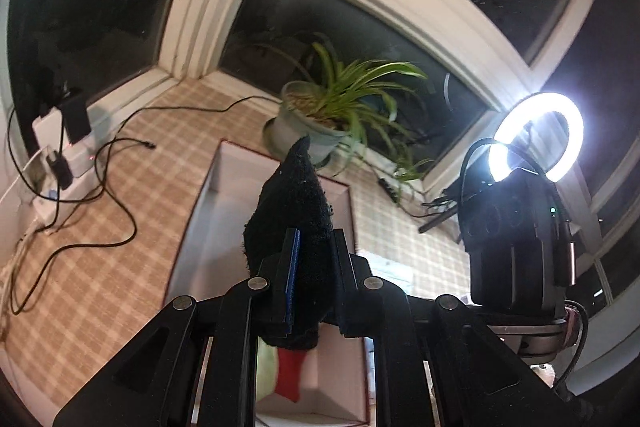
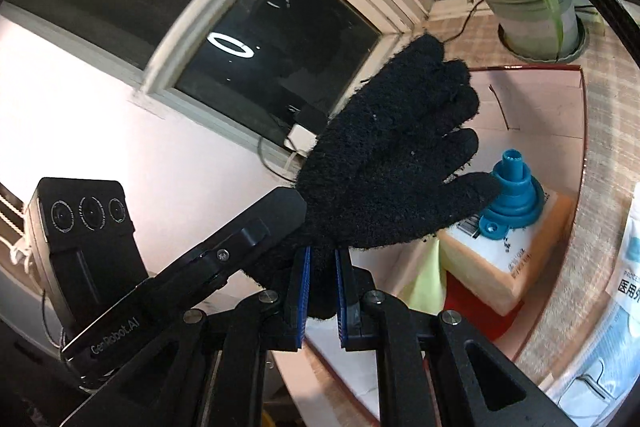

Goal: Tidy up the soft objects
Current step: 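Lift the black glove with both tools and carry it over the box, then open both tools to drop the black glove into the box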

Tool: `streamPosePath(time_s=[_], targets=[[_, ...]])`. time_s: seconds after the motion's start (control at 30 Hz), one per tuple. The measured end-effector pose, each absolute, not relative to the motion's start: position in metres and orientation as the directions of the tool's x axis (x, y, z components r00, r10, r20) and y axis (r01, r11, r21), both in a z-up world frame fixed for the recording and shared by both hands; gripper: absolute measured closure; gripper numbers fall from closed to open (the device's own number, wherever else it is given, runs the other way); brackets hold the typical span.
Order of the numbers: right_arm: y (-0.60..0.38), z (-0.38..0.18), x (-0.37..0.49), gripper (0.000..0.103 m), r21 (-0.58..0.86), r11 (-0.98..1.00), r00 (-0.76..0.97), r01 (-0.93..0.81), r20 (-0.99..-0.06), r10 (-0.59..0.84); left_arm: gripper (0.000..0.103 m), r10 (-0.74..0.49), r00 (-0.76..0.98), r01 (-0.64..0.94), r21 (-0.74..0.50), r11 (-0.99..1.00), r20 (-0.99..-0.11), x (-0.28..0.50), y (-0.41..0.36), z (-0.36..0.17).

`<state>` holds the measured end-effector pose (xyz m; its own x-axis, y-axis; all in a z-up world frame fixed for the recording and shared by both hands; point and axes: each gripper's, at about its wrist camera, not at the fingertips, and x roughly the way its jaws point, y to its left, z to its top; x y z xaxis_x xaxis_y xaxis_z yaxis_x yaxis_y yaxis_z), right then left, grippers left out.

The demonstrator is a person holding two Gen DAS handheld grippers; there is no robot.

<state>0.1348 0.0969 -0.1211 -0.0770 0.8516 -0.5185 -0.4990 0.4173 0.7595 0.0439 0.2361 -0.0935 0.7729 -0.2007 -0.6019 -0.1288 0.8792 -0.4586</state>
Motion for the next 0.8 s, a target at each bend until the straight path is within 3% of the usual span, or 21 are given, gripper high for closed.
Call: streamPosePath(time_s=[0.33,0.43,0.5,0.8], targets=[[0.111,-0.135,0.146,0.089,0.715,0.494,-0.046,-0.494,-0.589,0.807,0.089,-0.178,0.742,-0.201,-0.468,0.860,-0.646,0.049,0.260,-0.114],[0.105,-0.135,0.148,0.078,0.703,0.520,-0.021,-0.486,-0.604,0.797,0.086,-0.171,0.742,-0.215,-0.472,0.855,-0.648,0.045,0.263,-0.114],[0.099,-0.134,0.148,0.064,0.703,0.523,-0.008,-0.482,-0.601,0.799,0.086,-0.170,0.744,-0.216,-0.473,0.854,-0.646,0.043,0.264,-0.113],[0.072,-0.122,0.138,0.056,0.683,0.537,0.041,-0.495,-0.599,0.800,0.083,-0.149,0.763,-0.190,-0.439,0.878,-0.629,0.032,0.250,-0.098]])
